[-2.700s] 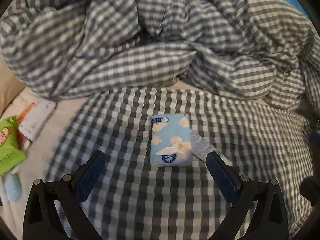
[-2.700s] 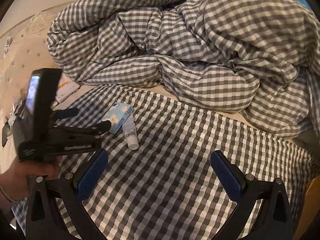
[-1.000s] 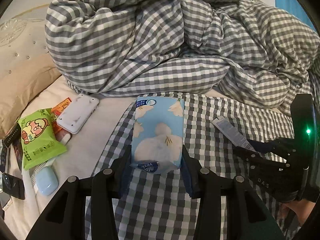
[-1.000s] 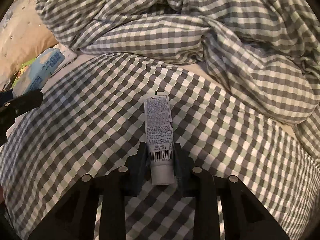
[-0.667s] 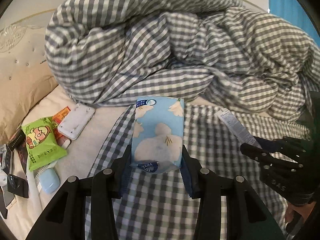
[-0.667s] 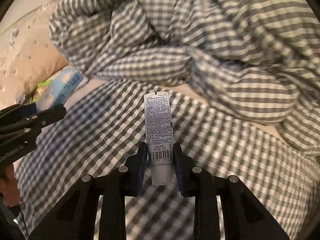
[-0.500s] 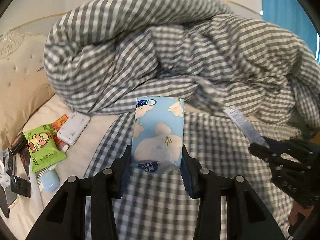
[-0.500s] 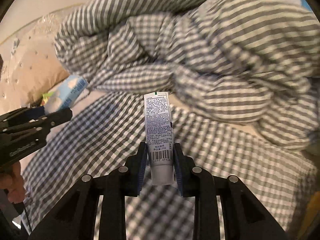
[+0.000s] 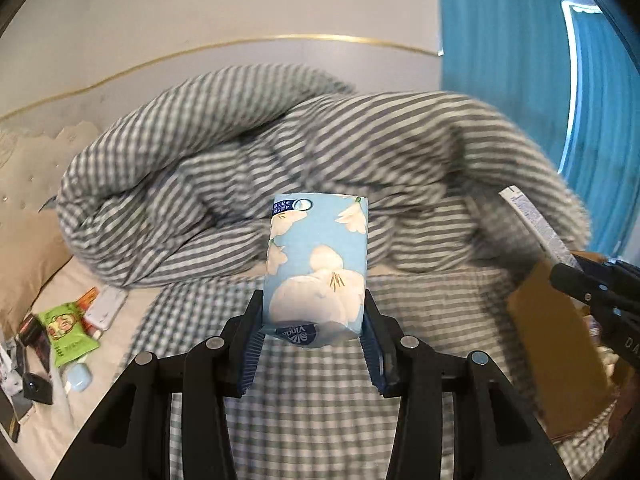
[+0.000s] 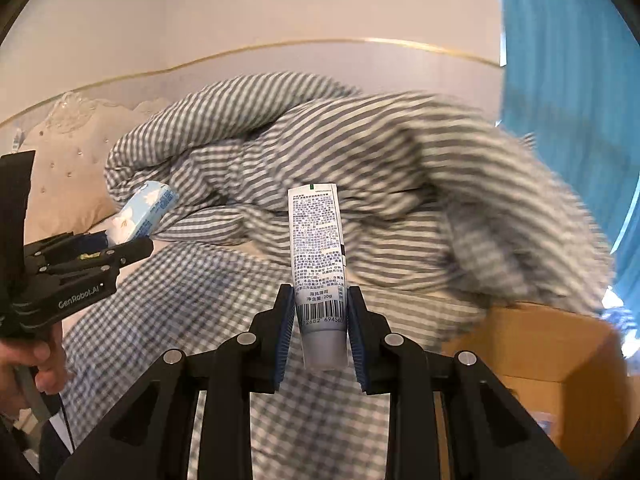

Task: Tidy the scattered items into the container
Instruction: 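Carry the tissue pack and white tube to the cardboard box with both grippers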

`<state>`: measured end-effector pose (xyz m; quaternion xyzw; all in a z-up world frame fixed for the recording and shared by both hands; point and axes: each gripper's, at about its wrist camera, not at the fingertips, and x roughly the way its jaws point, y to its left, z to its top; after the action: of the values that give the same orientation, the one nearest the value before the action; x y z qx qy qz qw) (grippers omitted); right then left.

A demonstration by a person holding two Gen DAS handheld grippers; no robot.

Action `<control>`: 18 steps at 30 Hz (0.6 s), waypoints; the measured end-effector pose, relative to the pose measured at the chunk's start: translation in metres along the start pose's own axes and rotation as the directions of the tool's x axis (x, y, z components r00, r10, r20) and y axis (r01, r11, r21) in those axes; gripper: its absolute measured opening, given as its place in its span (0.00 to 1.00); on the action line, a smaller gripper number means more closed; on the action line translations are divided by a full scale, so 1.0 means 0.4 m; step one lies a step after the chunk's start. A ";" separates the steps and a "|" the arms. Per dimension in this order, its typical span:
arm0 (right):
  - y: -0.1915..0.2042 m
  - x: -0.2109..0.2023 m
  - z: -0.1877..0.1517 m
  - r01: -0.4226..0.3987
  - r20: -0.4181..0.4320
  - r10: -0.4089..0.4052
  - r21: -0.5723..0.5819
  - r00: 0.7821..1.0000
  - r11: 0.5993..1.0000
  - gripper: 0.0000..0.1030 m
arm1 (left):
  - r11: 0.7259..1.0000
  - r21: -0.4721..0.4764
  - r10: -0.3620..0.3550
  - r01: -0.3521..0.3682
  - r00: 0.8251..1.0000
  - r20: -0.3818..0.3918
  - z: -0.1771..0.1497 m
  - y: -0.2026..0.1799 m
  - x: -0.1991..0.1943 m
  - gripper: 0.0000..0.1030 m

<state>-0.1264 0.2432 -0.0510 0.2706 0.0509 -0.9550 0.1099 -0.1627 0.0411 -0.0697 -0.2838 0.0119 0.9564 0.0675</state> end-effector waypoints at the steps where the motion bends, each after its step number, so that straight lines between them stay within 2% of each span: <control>1: -0.021 -0.036 -0.005 0.021 0.010 -0.021 0.000 1.000 1.000 0.25 | 1.000 0.007 -0.013 0.013 1.000 0.005 0.001 -0.026 -0.011 0.43; 9: -0.156 -0.243 -0.040 0.127 0.048 -0.129 0.045 0.990 0.991 0.25 | 0.991 0.067 -0.116 0.112 0.991 0.064 0.009 -0.234 -0.123 0.43; 18: -0.246 -0.364 -0.076 0.194 0.067 -0.203 0.124 0.977 0.973 0.25 | 0.979 0.124 -0.172 0.159 0.980 0.102 0.024 -0.378 -0.219 0.43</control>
<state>-0.0137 0.3702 0.0039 0.2318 0.0172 -0.9726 -0.0004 -0.0744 0.1808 -0.0117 -0.2251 0.0396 0.9596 0.1639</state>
